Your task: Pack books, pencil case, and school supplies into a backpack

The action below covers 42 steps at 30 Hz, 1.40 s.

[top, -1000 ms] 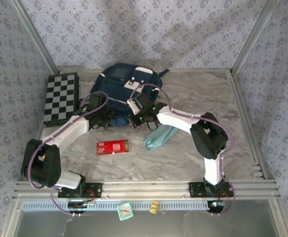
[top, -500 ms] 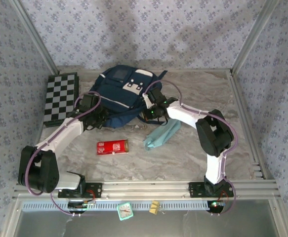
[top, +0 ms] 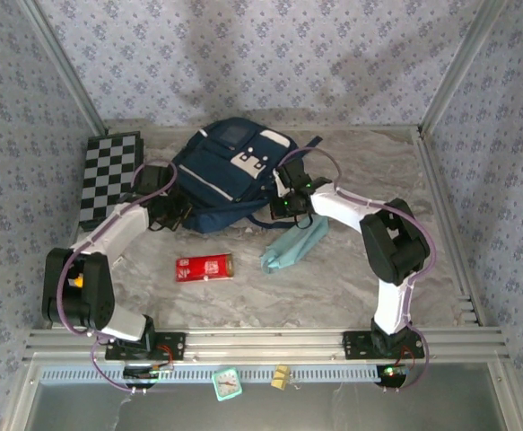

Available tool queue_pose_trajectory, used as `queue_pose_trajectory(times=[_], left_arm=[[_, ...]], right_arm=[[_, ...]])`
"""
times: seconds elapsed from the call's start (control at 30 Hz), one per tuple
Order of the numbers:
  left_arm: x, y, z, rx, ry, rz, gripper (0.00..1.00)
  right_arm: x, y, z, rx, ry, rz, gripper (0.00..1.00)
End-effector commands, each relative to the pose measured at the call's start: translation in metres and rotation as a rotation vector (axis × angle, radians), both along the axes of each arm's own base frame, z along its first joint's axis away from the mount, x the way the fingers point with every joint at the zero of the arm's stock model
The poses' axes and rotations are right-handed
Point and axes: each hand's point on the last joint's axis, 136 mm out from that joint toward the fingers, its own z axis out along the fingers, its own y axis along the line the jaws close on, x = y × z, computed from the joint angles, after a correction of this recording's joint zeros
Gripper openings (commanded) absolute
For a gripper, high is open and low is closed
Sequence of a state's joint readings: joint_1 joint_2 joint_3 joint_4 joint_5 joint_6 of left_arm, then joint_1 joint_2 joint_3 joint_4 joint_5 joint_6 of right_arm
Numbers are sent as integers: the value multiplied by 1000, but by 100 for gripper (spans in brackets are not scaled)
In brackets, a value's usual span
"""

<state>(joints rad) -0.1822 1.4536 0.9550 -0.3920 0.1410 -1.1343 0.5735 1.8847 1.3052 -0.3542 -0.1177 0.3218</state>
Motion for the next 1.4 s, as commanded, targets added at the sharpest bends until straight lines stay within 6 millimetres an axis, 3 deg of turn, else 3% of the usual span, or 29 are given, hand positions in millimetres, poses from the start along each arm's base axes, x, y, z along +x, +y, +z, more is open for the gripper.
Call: queue_pose_trajectory(times=[0.0,0.13,0.23,0.33,0.43,0.6,0.8,0.9,1.17,1.3,1.37], left_arm=[[6,24,25,112,-95,12,9],[-13,21,35,131,-120,-21,37],[-21,15,50,180,-166,-40,44],[-13,-10,62,191,-204,-109,46],[-3,-36,57,206,-174,-191,41],[8,-61,33,199,-135,-277,40],[1,-54,-7,263,-28,-311,31],[-10,-52,-19,274,2,-318,22],[-40,-49,-57,273,80,-338,15],[-43,-44,-77,283,136,-339,15],[-42,-46,-81,272,151,-350,11]], right_arm=[[-5,-18,25,-39,-17,-62,20],[-17,-15,40,28,27,-57,43],[-15,-15,53,68,71,-106,53],[3,-10,59,126,116,-192,60],[26,-7,57,157,154,-274,60],[64,-7,44,172,183,-403,58],[95,-11,23,128,187,-505,54],[102,-5,14,125,212,-505,51],[116,1,-3,123,196,-521,49],[122,1,0,145,168,-530,36],[121,9,6,170,160,-515,36]])
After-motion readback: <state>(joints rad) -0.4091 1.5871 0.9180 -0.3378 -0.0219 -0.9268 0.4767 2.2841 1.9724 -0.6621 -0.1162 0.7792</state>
